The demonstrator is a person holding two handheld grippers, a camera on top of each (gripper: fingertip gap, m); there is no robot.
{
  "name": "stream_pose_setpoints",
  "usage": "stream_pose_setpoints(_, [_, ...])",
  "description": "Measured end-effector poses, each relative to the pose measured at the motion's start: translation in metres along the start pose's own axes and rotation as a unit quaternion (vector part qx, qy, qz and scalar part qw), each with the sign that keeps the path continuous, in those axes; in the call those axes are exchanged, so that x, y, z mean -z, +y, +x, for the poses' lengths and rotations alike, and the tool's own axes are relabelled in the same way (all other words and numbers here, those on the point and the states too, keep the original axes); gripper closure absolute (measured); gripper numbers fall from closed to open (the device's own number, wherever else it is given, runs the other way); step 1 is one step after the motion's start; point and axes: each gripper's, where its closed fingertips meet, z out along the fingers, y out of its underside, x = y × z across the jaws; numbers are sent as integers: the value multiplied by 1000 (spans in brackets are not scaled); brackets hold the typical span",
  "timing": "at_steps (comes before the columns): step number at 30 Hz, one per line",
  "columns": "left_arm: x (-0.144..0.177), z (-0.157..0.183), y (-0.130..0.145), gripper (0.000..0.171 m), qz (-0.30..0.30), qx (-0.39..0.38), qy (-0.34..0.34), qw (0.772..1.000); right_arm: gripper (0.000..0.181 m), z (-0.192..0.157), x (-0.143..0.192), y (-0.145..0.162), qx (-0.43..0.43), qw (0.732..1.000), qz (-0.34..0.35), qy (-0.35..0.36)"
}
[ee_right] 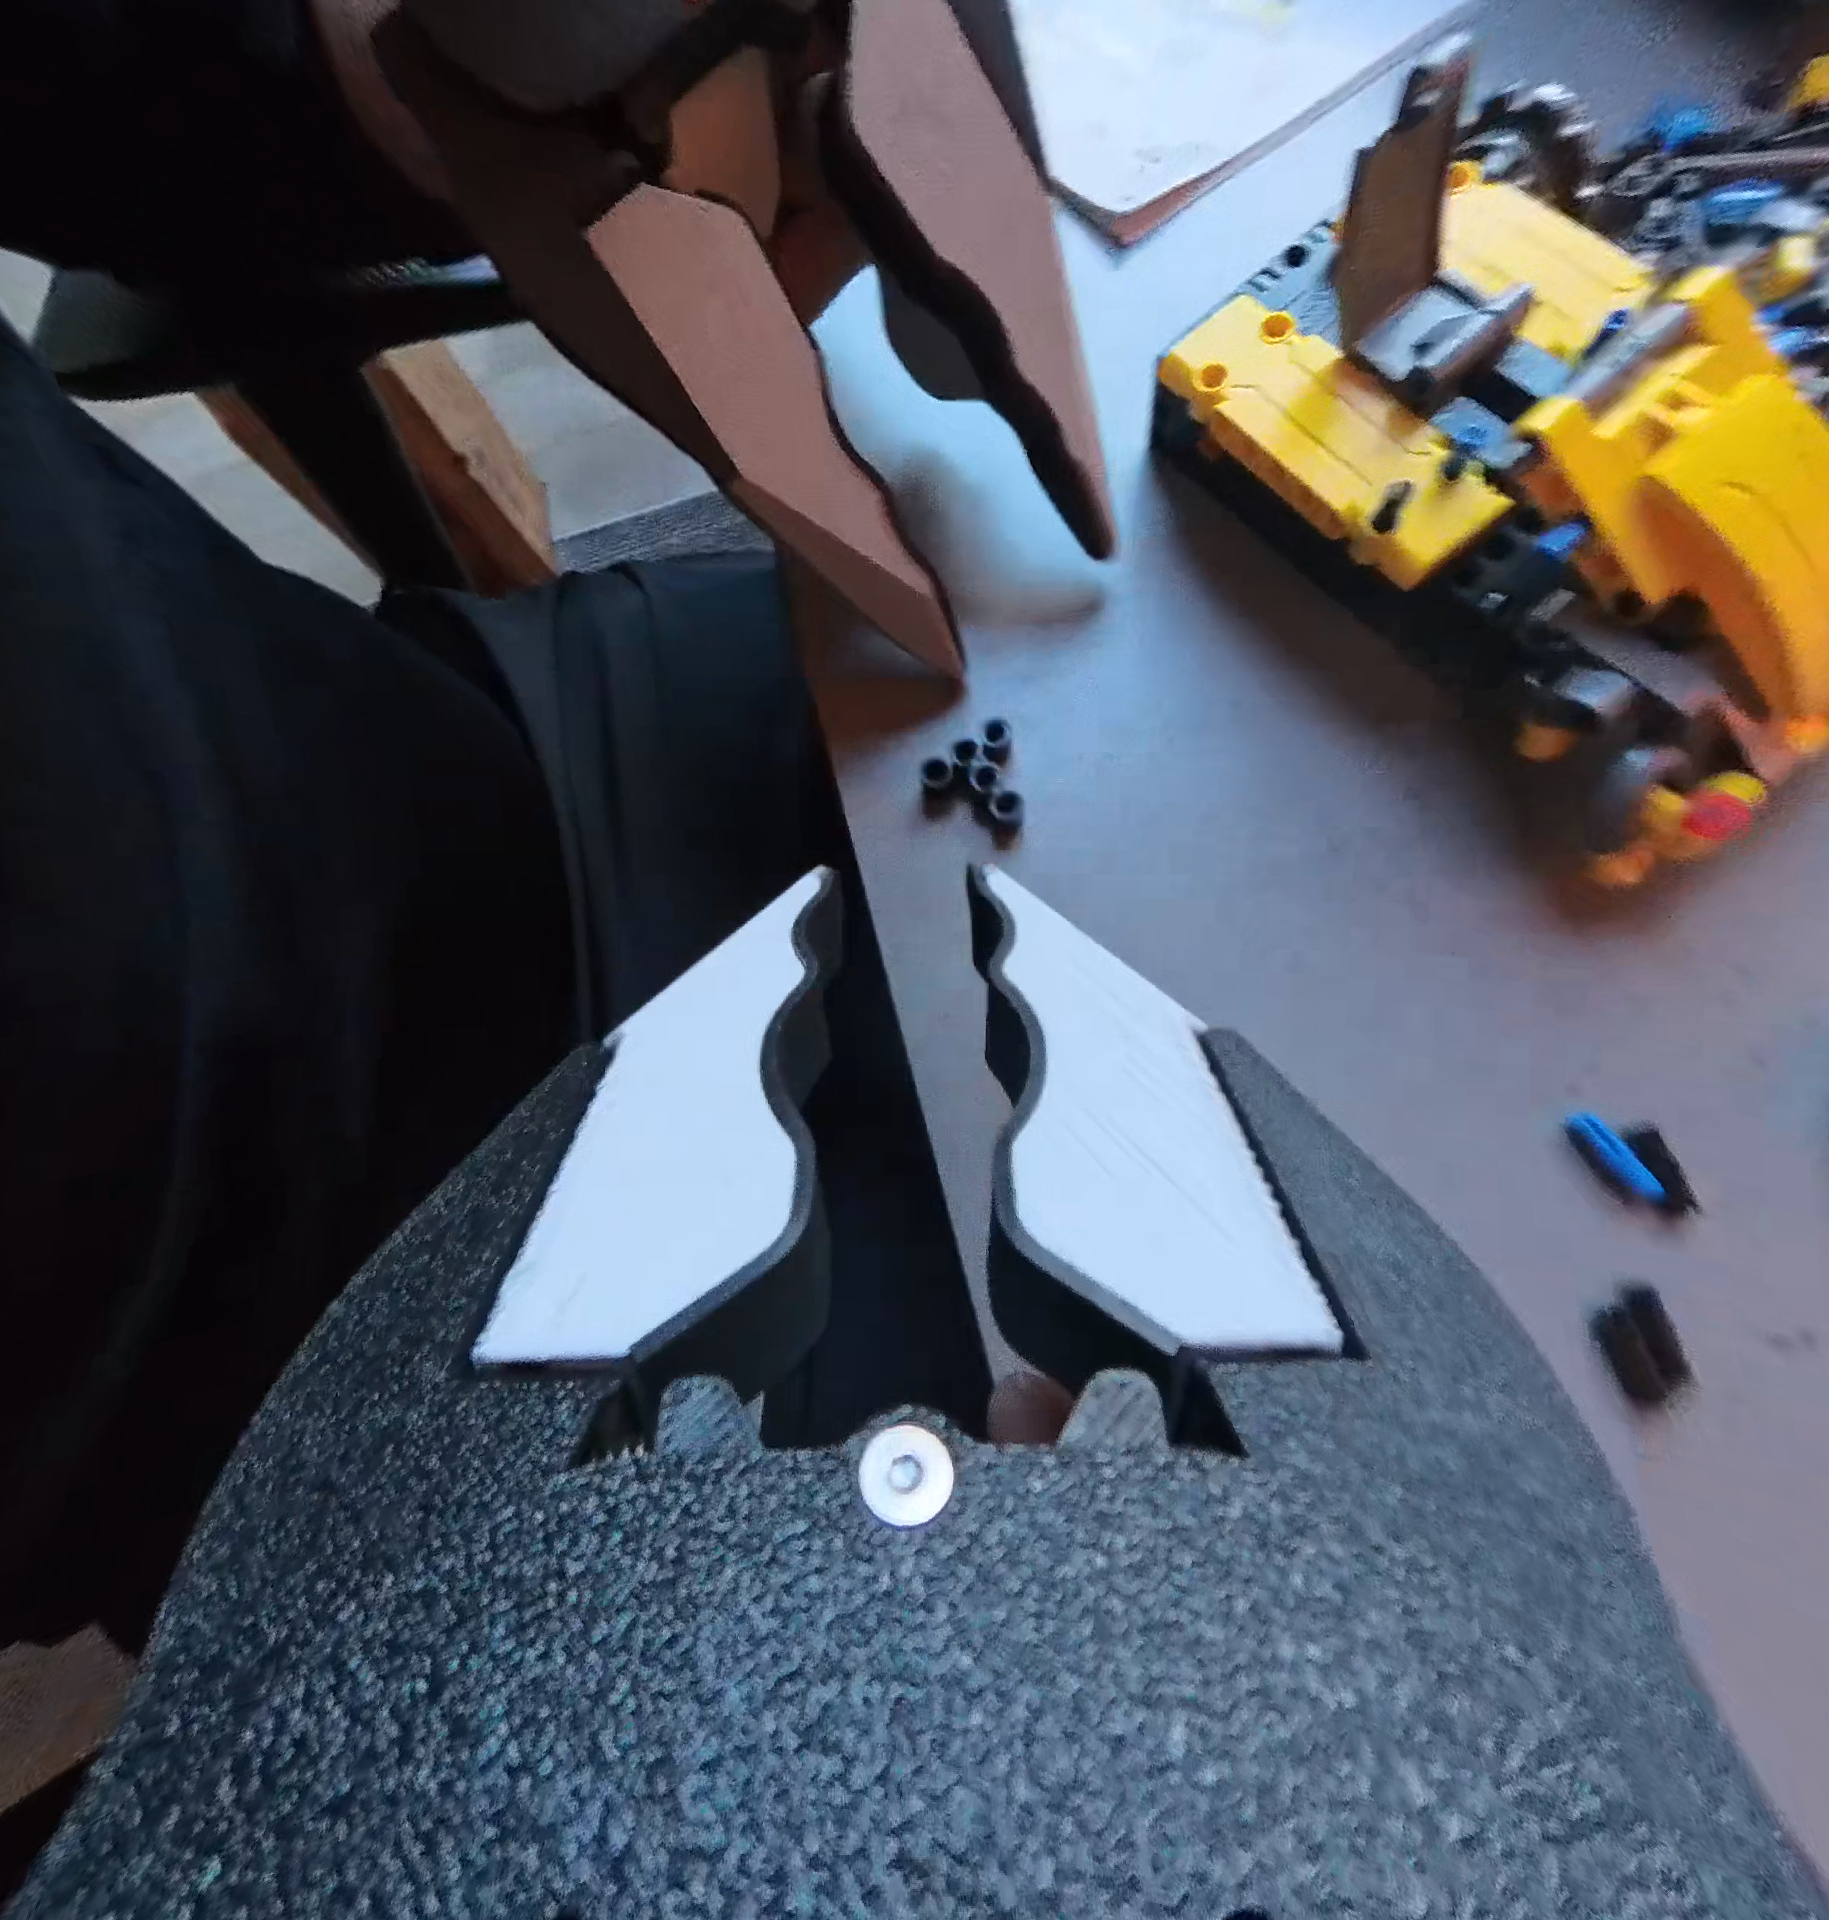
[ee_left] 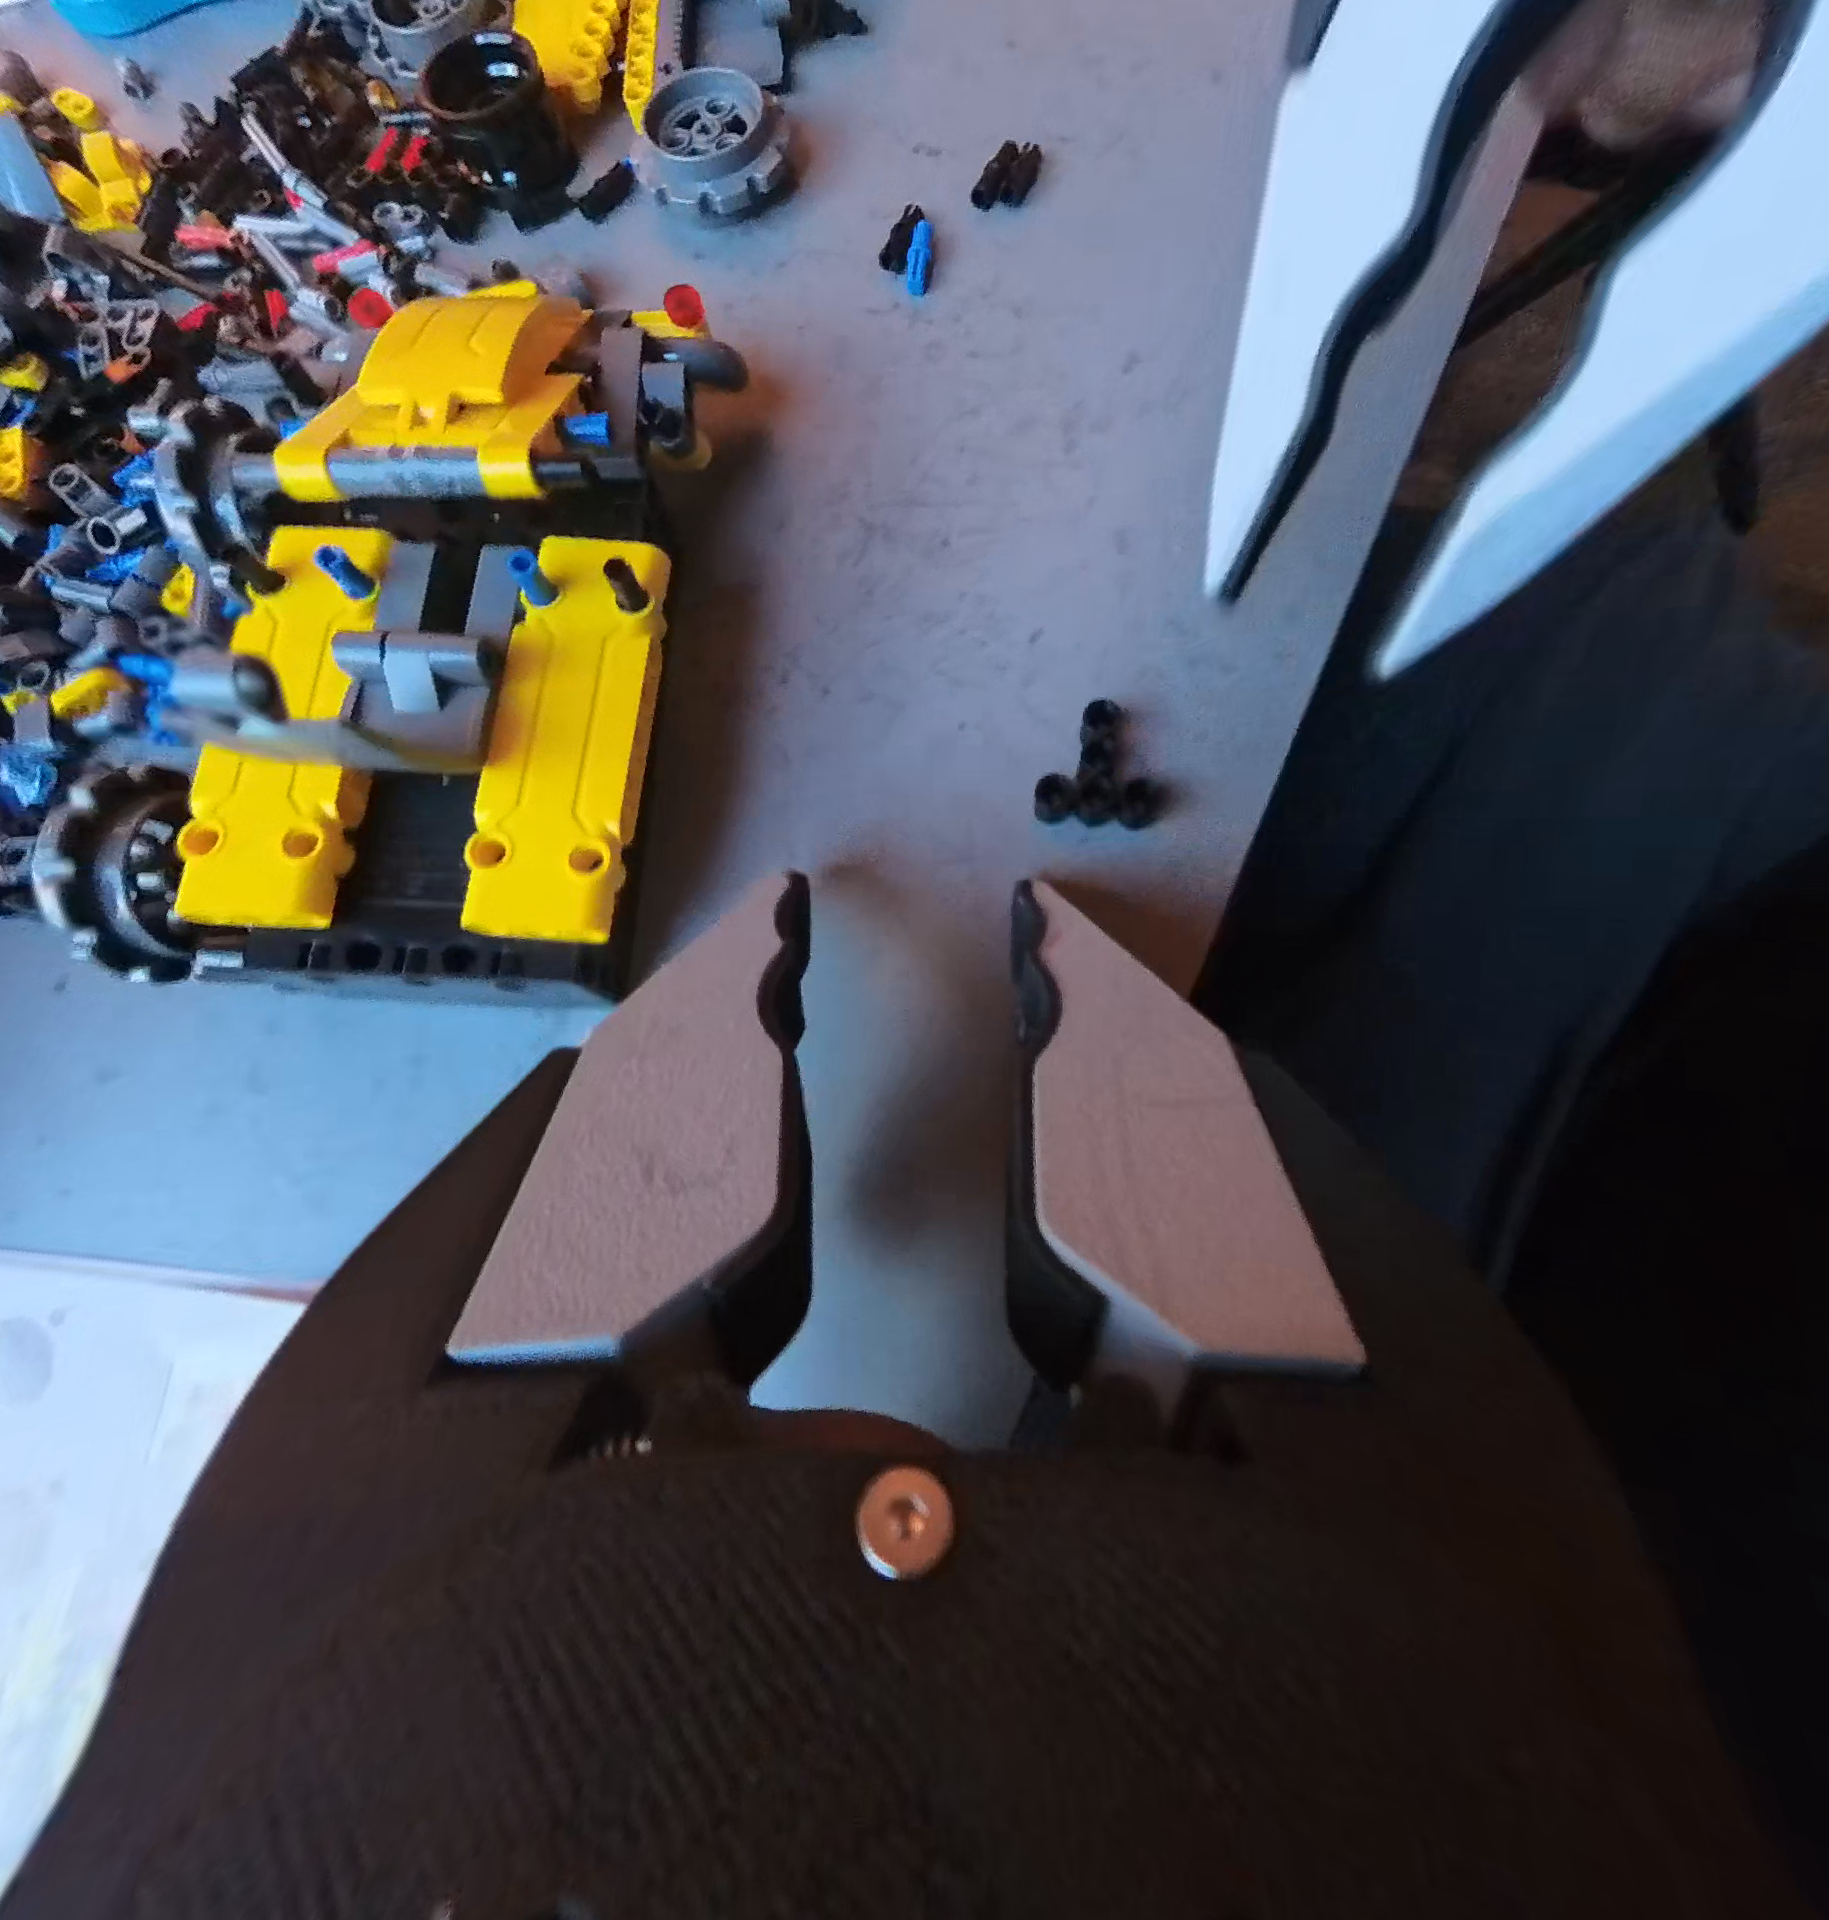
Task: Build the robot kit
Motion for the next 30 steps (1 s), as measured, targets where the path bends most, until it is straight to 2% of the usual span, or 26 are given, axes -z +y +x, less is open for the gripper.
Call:
stream_pose_setpoints(5, [9, 10, 2, 128, 23, 49, 6, 999, 158, 18, 31, 9, -20, 998, 21, 53])
stream_pose_setpoints(8, [5, 19, -12, 123, 47, 54, 1, 997, 159, 25, 32, 10, -28, 997, 32, 64])
stream_pose_setpoints(11, [-2, 30, -21, 122, 43, 49, 11, 998, 158, 31, 31, 12, -30, 996, 28, 75])
stream_pose_setpoints(15, [-7, 33, -21, 125, 35, 39, 2, 999, 158, 38, 36, 15, -35, 994, 31, 97])
stream_pose_setpoints(22, [-16, 22, -15, 129, 27, 52, 1, 998, 157, 59, 51, 21, -66, 988, 53, 132])
stream_pose_setpoints(25, [-16, 22, -16, 128, 23, 65, 18, 997, 157, 71, 58, 27, -72, 985, 51, 146])
stream_pose_setpoints(30, [-14, 14, -13, 130, 14, 55, 8, 998, 157, 98, 68, 35, -77, 983, 34, 162])
